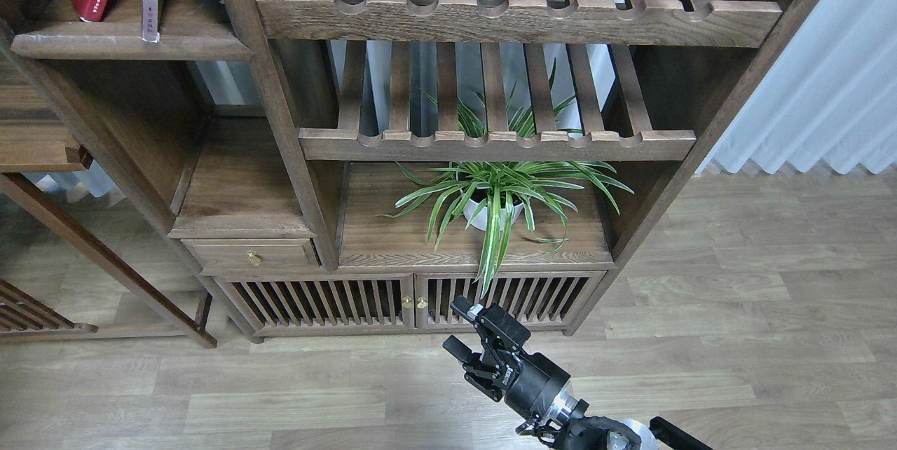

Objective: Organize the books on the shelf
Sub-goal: 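Set the white booklet on the high shelf and withdraw left gripper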

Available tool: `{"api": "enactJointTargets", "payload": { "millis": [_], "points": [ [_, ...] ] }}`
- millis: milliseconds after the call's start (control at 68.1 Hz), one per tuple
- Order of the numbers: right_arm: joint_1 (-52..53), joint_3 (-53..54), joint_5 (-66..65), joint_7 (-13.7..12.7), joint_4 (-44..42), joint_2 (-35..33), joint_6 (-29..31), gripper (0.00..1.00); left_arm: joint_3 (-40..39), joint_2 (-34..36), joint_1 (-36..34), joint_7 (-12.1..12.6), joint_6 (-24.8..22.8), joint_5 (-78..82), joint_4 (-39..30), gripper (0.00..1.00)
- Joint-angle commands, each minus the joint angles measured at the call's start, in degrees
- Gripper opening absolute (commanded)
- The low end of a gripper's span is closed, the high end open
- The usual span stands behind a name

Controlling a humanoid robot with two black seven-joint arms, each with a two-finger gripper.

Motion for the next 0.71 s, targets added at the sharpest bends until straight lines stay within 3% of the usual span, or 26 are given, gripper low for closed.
{"api": "enactJointTargets", "payload": {
  "millis": [0, 338, 353, 441, 690],
  "points": [
    [-0.12, 0.0, 0.04, 0.0, -0.01, 0.01, 0.0, 1.0, 7.46, -0.02, -6.24, -0.04, -0.01, 0.73, 4.78, 0.06],
    [-0.21, 0.0, 0.04, 0.0, 0.17, -0.08, 0.0, 1.0, 27.33, -0.81, -25.67, 0.75, -0.01, 0.99, 17.71, 0.07],
    [-0.39, 0.0, 0.04, 0.0, 0.17, -0.08, 0.0, 1.0, 31.26, -1.34, -29.42, 1.1, -0.01, 0.99, 20.93, 0.07],
    [-0.48, 0.0, 0.04, 0.0, 0.17, -0.08, 0.0, 1.0, 38.48, -3.53, -36.2, 1.37, -0.01, 0.9, 27.1, 0.08],
    [-0.83, 0.0, 0.04, 0.0, 0.34, -0.08, 0.0, 1.0, 45.53, -10.22, -41.58, 3.12, -0.01, 0.73, 37.48, 0.1]
  ]
}}
